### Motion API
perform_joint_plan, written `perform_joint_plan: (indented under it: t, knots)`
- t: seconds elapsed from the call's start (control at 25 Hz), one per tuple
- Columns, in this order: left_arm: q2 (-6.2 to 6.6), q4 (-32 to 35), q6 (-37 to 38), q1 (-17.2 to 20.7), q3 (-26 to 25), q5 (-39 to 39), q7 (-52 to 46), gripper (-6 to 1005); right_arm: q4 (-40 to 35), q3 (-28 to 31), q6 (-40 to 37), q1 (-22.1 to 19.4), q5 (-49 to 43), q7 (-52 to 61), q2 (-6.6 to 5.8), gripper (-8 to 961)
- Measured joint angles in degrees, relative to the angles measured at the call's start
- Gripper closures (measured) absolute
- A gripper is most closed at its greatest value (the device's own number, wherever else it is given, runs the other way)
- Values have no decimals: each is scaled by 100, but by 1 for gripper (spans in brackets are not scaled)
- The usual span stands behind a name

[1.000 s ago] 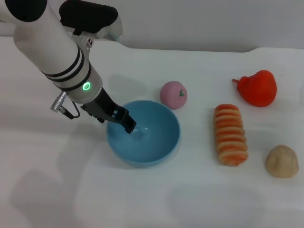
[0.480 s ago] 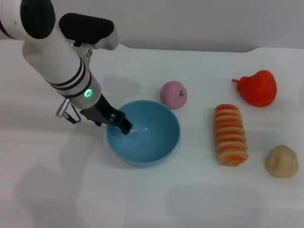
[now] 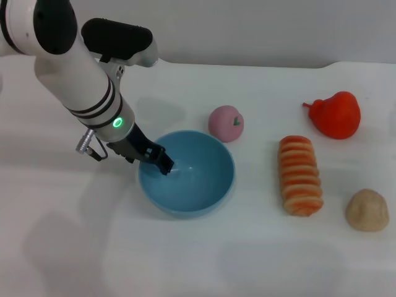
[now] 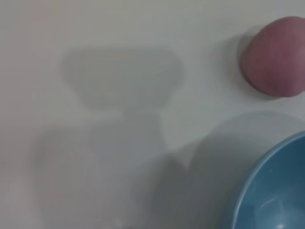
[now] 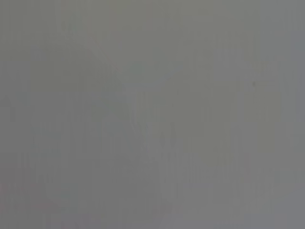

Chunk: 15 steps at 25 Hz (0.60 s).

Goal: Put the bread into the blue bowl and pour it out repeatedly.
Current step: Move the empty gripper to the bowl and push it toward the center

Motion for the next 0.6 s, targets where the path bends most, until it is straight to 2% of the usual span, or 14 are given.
perform_joint_plan:
  t: [0.52,0.6]
  knots:
    - [-3,-7,-24,-70,159,-10,14,223,0,0,1,20,0,0,-7,463]
    - [0,-13,-43,-75,159,-9,14,284,0,1,1,23,0,0,-8,464]
